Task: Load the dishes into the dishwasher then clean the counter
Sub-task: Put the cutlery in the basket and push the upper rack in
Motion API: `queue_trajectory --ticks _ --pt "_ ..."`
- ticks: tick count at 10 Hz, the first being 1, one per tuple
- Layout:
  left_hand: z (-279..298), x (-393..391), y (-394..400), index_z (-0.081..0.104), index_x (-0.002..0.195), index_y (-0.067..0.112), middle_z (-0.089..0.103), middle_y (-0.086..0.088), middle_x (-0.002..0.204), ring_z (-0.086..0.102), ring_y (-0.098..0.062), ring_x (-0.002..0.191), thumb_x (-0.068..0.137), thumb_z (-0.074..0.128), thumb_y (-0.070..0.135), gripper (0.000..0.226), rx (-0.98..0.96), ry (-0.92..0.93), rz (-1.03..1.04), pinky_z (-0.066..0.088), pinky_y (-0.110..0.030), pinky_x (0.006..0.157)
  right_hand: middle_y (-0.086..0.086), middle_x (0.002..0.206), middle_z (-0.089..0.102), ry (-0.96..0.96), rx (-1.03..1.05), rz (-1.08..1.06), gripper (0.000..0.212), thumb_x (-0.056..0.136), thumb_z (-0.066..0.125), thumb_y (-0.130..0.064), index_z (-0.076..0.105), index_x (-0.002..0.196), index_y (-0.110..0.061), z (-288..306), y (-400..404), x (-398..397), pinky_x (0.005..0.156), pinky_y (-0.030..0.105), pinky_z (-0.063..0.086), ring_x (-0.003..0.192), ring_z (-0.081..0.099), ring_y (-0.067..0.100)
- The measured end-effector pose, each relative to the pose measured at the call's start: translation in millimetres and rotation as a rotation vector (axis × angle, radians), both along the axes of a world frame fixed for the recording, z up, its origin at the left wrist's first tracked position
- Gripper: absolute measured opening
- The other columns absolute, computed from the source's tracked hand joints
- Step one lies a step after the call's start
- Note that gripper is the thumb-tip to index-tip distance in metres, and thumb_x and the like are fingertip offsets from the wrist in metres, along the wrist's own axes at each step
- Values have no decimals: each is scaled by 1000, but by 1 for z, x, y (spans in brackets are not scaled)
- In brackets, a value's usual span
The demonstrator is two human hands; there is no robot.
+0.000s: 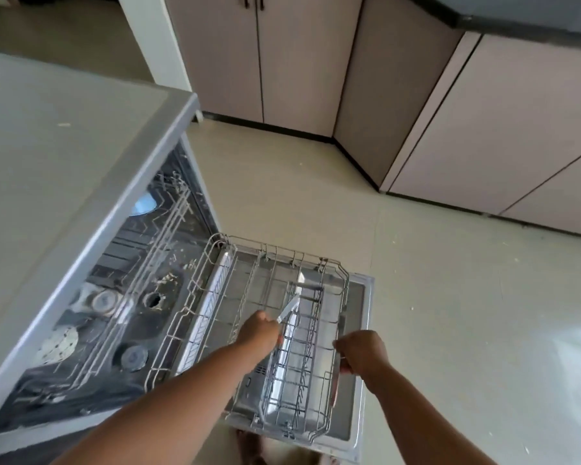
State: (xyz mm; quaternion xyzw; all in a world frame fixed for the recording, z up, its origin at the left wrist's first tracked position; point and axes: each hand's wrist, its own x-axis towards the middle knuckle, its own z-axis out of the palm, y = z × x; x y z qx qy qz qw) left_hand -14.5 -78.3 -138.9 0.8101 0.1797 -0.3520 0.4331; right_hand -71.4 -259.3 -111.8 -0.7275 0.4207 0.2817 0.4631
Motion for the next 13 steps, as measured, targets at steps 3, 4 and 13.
queue_trajectory --ticks 3,4,13 --pt "-152 -4 -41 48 87 18 65 -5 85 53 -16 62 97 47 23 11 165 -98 -217 34 -26 52 6 91 69 67 181 -351 18 89 64 -16 69 102 -6 -187 0 19 73 29 60 72 69 15" --pt "-196 -10 -56 52 94 16 62 -1 84 56 -22 72 96 49 25 10 250 -167 -248 31 -26 54 5 112 66 138 39 155 33 94 62 -32 61 119 -12 -226 5 34 79 25 48 105 64 24" --pt "-315 7 -79 57 86 12 65 -9 98 62 -31 90 89 44 10 14 494 -100 -558 40 -30 65 4 67 50 64 -257 134 26 83 53 -2 44 62 -13 -343 26 73 59 26 36 67 51 27"
